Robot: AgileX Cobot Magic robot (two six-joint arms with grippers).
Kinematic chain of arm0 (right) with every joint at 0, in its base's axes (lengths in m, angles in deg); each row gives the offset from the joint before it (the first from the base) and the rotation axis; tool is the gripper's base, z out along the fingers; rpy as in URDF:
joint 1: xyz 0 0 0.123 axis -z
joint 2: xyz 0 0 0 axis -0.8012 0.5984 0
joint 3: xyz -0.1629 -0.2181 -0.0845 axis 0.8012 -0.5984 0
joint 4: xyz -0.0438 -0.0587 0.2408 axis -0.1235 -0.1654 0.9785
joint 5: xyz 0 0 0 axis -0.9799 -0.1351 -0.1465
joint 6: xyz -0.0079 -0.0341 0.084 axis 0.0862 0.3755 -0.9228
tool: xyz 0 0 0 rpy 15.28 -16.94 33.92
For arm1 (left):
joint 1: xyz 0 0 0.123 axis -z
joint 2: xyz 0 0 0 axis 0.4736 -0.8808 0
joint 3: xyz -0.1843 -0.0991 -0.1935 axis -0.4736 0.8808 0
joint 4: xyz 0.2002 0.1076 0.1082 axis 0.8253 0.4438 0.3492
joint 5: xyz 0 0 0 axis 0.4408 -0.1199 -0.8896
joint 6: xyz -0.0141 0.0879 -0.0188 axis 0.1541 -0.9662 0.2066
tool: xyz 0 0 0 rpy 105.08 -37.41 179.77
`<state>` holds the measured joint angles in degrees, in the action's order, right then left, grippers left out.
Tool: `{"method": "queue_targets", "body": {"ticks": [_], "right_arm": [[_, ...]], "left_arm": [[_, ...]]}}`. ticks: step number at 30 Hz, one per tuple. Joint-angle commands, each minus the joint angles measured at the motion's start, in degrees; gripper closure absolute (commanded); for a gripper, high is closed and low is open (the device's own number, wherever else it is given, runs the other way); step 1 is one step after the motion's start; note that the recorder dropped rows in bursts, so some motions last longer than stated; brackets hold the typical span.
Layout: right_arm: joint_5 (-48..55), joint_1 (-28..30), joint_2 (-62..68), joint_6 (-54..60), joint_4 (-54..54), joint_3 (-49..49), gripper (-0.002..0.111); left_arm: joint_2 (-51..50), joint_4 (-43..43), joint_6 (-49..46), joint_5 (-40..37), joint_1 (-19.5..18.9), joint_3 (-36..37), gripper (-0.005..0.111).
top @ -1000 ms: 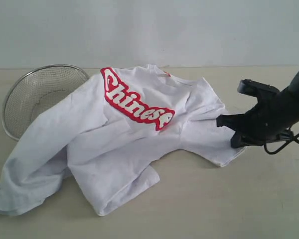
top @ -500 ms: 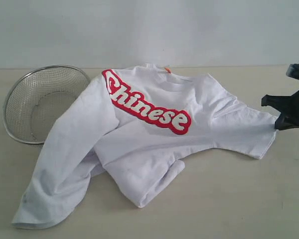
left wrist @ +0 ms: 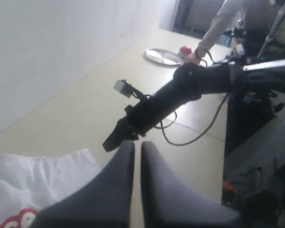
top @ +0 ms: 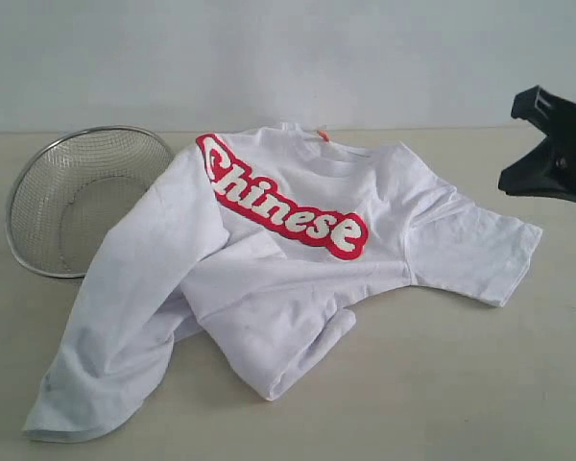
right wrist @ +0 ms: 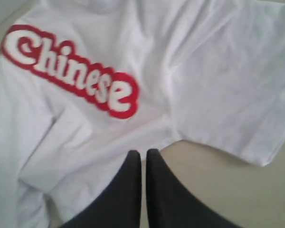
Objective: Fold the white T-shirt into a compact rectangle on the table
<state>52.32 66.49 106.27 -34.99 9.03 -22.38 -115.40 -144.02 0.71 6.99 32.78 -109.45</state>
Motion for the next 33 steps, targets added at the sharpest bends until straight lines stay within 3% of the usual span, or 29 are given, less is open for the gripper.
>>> {"method": "queue_targets", "body": {"ticks": [1,10,20,33], "right_arm": [[6.57,-3.7,-9.72,-2.23,0.64,-1.43,0.108],[14.2,-12.42,-15.45,-6.62,-2.05,-1.43,0.108],[7.5,-20.93,-15.34,-7.3,-3.11,-1.53,0.108],[0.64,-21.92,-10.4,-6.7,-14.4,-1.53,0.108]], "left_arm": [[0.47,-8.01,-2.59,-0.21,0.1,2.14,0.102],[2.23,-7.73,-1.61,-0.21,0.21,8.36,0.102],[9.18,-7.07,-2.84,-0.21,0.21,9.16,0.102],[13.15,-7.07,0.48,-0.21,0.21,21.47,0.102]]}}
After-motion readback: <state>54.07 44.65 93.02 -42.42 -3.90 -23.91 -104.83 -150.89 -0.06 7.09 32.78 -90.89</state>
